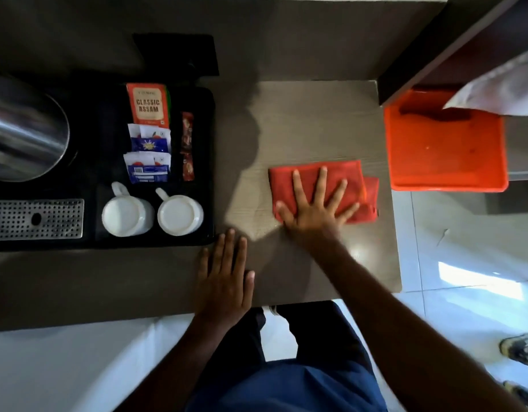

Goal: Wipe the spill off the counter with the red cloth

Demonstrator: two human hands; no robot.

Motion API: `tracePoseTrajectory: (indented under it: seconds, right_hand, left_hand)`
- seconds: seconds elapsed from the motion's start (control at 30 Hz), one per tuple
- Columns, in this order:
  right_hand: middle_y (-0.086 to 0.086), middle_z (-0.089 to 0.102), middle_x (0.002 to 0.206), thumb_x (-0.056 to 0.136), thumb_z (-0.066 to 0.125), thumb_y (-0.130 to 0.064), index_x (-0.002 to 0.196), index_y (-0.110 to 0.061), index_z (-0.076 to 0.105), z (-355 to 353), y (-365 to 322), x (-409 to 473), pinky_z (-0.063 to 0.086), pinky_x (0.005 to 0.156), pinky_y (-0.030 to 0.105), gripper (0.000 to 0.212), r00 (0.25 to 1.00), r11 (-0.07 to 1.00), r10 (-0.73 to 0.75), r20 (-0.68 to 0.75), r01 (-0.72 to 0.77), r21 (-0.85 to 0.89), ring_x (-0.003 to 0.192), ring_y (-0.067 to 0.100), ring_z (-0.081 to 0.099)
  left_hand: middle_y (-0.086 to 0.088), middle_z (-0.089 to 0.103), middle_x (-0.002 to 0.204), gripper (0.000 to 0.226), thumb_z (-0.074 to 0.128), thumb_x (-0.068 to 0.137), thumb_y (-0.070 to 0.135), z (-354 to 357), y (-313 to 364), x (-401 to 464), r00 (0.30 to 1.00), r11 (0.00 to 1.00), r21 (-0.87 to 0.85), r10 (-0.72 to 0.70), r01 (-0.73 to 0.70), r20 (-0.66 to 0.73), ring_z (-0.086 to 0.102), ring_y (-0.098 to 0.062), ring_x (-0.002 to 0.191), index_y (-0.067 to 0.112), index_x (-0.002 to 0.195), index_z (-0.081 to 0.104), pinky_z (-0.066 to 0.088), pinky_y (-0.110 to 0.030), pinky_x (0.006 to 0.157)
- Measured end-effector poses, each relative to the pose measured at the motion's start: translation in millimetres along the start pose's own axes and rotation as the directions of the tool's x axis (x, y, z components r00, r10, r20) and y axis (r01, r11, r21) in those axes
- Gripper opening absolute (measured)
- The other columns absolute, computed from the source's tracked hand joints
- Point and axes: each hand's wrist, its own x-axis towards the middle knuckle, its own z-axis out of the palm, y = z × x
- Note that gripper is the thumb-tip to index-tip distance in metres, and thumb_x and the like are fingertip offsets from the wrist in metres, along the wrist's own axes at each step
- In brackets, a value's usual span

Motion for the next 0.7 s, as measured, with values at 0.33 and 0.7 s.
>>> tracePoseTrajectory:
  seconds: [0.33,0.7]
  right_hand:
    - [0.001,-0.001,0.175,0.09,0.023,-0.075,0.158,-0.053,0.015,-26.4,-24.2,72.0,-0.006,0.11,0.084,0.072,0.951,0.952,-0.305,0.047,0.306,-0.025,0.158,0.049,-0.005]
    - [0.008,0.06,0.149,0.061,0.079,-0.068,0.133,-0.045,0.068,-37.3,92.9,-74.6,0.052,0.09,0.073,0.076,0.858,0.854,-0.468,0.214,0.501,-0.141,0.131,0.048,0.061]
  left_hand:
    - [-0.029,0.033,0.161,0.065,0.037,0.094,0.025,-25.0,34.9,26.9,0.983,0.99,-0.058,-0.118,0.128,0.14,0.032,-0.043,0.15,-0.004,0.152,0.037,0.034,-0.055,0.121]
    - [-0.034,0.048,0.149,0.079,0.039,0.075,0.03,-58.3,67.5,89.1,0.964,0.991,-0.003,-0.13,0.135,0.233,0.049,-0.051,0.136,-0.014,0.14,0.05,0.043,-0.067,0.107]
